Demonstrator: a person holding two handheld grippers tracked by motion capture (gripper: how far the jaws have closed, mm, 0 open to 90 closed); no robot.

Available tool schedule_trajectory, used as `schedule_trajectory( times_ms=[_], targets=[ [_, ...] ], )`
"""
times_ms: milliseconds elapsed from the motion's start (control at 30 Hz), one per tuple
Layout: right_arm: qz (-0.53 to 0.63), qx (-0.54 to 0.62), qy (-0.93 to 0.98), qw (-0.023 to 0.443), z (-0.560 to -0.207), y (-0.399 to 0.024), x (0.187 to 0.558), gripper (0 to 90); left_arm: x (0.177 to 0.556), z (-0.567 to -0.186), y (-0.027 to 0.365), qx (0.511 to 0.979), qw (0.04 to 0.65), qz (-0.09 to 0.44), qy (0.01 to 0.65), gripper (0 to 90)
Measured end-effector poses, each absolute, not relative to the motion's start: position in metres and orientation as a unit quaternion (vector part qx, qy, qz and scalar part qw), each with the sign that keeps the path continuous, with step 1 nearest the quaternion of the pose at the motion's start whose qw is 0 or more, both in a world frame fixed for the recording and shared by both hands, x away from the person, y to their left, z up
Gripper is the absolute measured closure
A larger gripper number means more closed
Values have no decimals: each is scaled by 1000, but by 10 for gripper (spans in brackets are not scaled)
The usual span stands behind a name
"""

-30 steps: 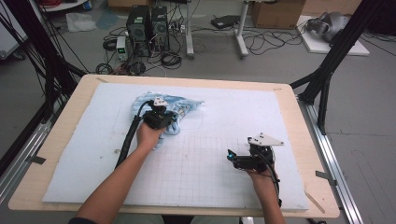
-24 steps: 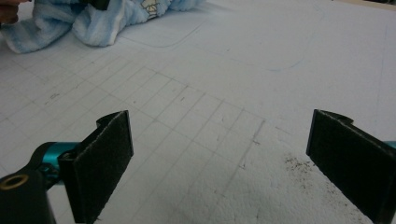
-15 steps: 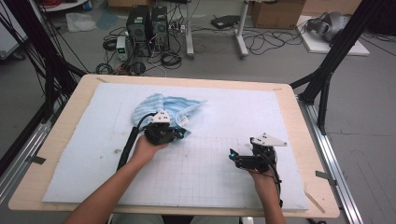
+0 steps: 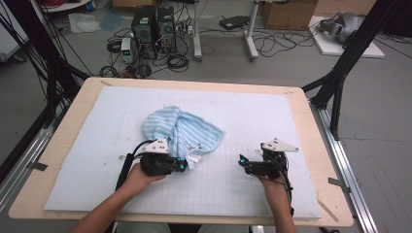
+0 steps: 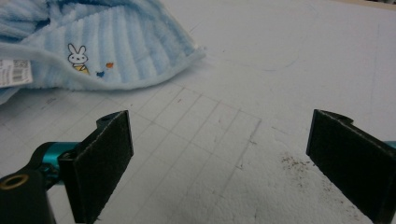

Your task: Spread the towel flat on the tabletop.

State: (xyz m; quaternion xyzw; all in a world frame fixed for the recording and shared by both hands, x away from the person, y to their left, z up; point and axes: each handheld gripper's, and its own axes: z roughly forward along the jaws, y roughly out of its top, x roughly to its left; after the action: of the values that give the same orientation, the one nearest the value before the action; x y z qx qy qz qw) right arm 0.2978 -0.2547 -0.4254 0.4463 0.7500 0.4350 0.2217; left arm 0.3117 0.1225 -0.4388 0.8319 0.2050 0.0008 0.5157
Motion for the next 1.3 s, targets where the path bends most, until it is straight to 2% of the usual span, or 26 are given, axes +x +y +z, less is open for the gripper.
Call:
schedule_trajectory(
  times_ms=[33,67,133,267,300,400,433,500,533,700,767,800,833,867,900,933,967,1167,1300],
  targets=[
    [434,446,752,220,-426,-252,300,62,311,-440,126,828,518,-5,216,669],
    [434,445,753,217,-426,-250,301,63,312,-440,129,823,518,-8,233,555],
    [429,444,758,211,-427,-246,305,77,313,-440,137,817,516,3,257,467],
    [422,442,763,210,-427,-238,312,82,319,-436,160,795,529,38,293,421],
    [422,440,766,202,-426,-232,319,207,320,-434,167,791,529,51,302,412],
    [428,430,769,199,-424,-223,327,234,325,-429,182,782,522,95,327,395],
    [431,418,777,190,-424,-211,338,298,326,-428,185,781,516,112,334,383],
    [428,415,781,185,-424,-205,344,322,328,-428,188,779,502,139,350,369],
    [419,404,794,173,-426,-191,357,404,328,-428,189,780,494,148,355,352],
    [387,404,813,163,-438,-163,384,404,330,-437,185,792,445,179,378,315],
    [357,400,827,168,-445,-155,390,405,333,-441,185,799,425,182,385,353],
    [355,395,829,173,-446,-153,390,422,334,-444,185,806,412,179,386,417],
    [354,396,830,172,-446,-153,389,471,336,-446,186,810,404,176,388,528],
    [354,395,831,166,-445,-154,388,567,337,-448,188,814,402,171,383,637],
    [354,395,831,166,-445,-154,388,567,337,-448,189,815,406,167,379,637],
    [353,392,834,160,-444,-154,386,649,337,-447,191,816,405,168,376,750],
    [341,378,846,155,-440,-156,381,813,338,-446,192,818,401,173,374,844],
    [325,364,861,147,-437,-167,360,833,342,-442,211,806,405,180,393,854],
    [324,360,865,133,-434,-188,329,831,348,-439,229,791,412,190,411,855]
  ],
)
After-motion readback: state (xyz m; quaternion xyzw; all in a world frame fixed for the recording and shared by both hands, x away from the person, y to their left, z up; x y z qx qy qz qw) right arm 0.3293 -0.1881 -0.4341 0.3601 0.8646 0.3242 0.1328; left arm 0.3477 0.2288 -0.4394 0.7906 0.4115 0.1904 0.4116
